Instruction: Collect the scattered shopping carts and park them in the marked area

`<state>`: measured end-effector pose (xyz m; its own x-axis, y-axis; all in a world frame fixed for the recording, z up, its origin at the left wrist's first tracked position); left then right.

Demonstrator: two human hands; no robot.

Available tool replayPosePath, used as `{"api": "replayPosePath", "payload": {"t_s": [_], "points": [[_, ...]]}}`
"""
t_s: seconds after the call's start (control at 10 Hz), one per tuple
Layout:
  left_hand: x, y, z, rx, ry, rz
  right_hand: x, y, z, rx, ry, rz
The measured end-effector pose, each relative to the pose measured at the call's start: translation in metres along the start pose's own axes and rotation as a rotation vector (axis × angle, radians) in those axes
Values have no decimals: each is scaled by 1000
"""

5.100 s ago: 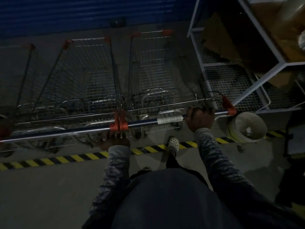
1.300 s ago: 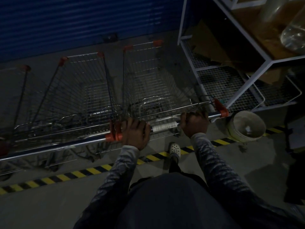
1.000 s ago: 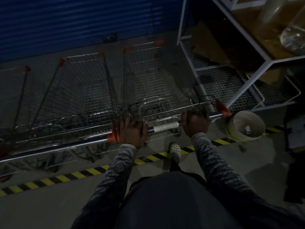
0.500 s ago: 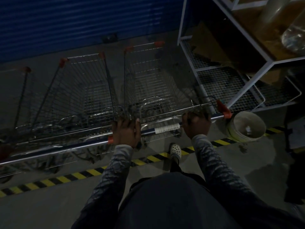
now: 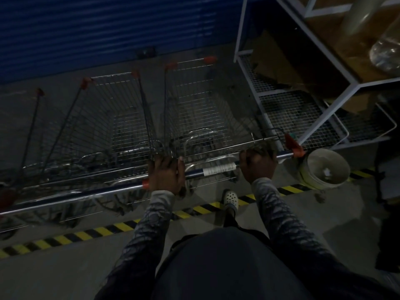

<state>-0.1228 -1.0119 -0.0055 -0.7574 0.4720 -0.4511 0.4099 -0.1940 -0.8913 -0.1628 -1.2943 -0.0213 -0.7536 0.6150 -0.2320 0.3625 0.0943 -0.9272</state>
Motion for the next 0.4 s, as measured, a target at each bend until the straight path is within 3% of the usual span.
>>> {"api": "replayPosePath", "payload": {"t_s": [0.2, 0.3, 0.4], "points": [[-6, -2, -5, 125, -84, -44, -3, -4, -2, -24, 11, -19], [-15, 2, -11, 140, -128, -121, 0, -4, -2, 12, 45, -143], [-45, 9, -25, 89, -133, -243, -25, -13, -20, -97, 72, -201]]}}
Point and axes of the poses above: each hand's wrist, its own x-axis away from the middle knuckle, its own y-axis out of the palm, z = x × y, the point moved 7 cm from there along -x, towards the middle knuckle, and after that the axes turned 15 degrees about y, right-handed, at the moved point
